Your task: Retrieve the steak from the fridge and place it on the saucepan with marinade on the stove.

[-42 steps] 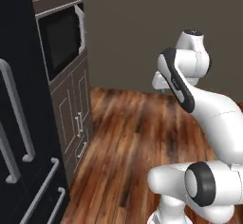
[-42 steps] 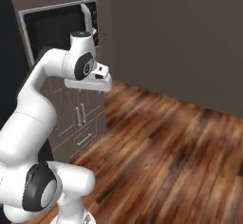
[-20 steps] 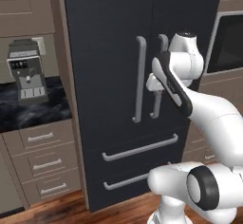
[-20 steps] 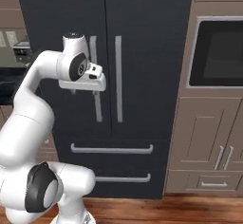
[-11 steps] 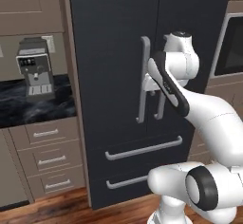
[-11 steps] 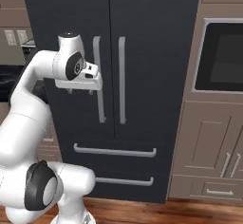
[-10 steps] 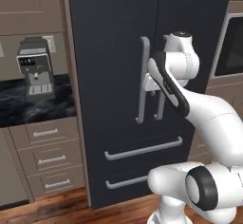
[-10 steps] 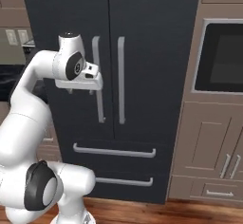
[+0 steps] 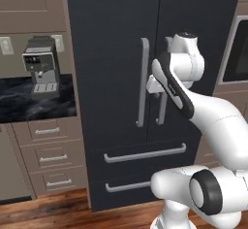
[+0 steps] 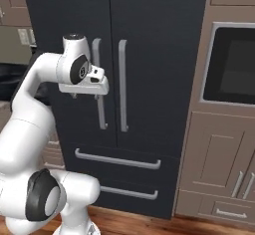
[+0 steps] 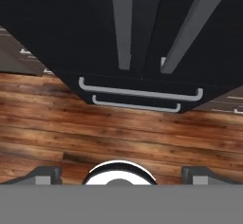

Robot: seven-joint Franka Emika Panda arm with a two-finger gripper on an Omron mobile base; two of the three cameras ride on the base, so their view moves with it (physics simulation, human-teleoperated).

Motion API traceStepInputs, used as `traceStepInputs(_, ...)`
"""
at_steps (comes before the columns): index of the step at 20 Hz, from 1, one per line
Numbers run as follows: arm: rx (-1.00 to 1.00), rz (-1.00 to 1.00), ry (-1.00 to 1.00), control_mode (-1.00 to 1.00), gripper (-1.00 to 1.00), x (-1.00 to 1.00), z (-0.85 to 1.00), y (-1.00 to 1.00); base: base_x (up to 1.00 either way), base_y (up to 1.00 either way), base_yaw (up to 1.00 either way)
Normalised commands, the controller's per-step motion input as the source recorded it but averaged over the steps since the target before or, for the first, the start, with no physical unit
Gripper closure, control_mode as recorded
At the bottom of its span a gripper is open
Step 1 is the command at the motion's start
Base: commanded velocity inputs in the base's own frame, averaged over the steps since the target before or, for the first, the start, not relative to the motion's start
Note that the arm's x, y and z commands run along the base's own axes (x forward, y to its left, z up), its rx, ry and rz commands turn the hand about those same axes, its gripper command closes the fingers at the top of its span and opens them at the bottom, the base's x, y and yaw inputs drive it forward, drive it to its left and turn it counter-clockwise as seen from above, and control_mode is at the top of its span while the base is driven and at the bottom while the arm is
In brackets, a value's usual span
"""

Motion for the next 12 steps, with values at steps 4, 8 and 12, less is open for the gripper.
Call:
traceStepInputs(4, 0.0, 0.0, 0.0, 1.0, -1.0, 0.0, 0.0, 0.0, -0.01, -0.24, 0.17)
traceStepInputs(8, 0.0, 0.0, 0.0, 1.0, -1.0, 0.0, 0.0, 0.0, -0.15, -0.14, 0.02)
traceStepInputs(12, 0.0, 0.0, 0.0, 1.0, -1.0, 0.0, 0.0, 0.0, -0.22, -0.25, -0.07)
